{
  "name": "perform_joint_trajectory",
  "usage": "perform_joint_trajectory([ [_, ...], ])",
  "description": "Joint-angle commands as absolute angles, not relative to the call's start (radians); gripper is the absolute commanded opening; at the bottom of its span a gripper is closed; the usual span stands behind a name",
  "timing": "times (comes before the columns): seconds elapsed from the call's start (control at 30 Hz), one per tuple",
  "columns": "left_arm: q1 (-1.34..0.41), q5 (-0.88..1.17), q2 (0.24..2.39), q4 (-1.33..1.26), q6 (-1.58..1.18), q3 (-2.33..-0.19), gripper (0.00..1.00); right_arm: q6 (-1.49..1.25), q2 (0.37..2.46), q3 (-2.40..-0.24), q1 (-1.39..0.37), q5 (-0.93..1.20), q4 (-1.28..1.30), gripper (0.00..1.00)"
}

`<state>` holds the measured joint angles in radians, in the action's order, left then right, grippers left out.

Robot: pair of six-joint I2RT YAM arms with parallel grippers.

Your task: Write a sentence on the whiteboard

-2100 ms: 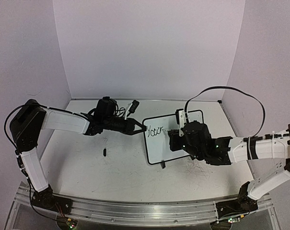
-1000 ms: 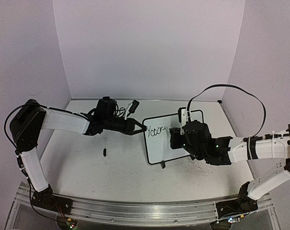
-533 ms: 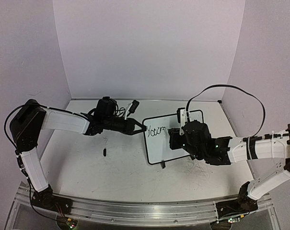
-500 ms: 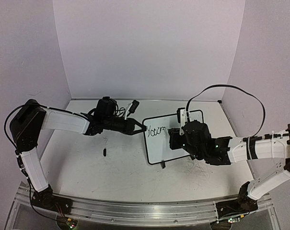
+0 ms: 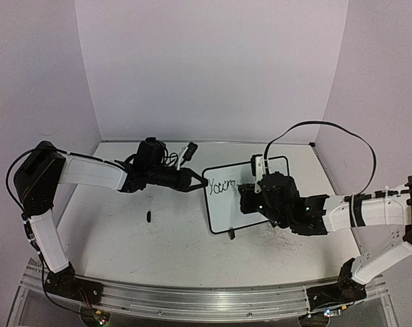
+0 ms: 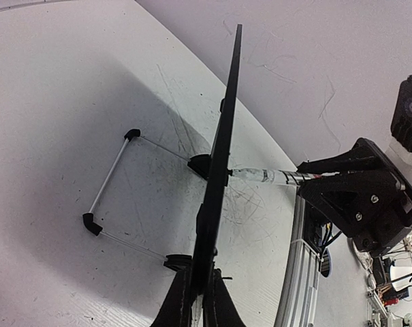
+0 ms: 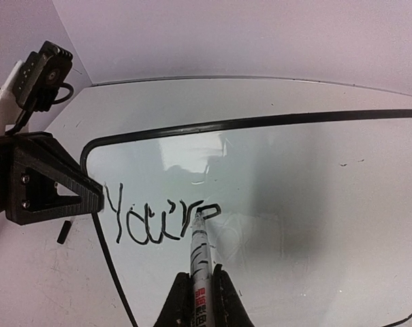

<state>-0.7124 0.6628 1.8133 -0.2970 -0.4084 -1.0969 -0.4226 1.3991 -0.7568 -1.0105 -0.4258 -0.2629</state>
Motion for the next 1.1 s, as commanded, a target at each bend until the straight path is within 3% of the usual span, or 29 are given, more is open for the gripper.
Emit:
perform_joint_trajectory([
  [0.0,-0.701,0.665,1.793,-0.295,-0.399,-1.098,0.0,-0.444,1.407,-0.73,-1.008,-0.417,-0.221,0.0],
  [1.07,-0.702,0.664,1.799,-0.295,-0.397,-1.097,0.0,-0.445,1.366,-0.695,-1.008,-0.446,-0.183,0.0],
])
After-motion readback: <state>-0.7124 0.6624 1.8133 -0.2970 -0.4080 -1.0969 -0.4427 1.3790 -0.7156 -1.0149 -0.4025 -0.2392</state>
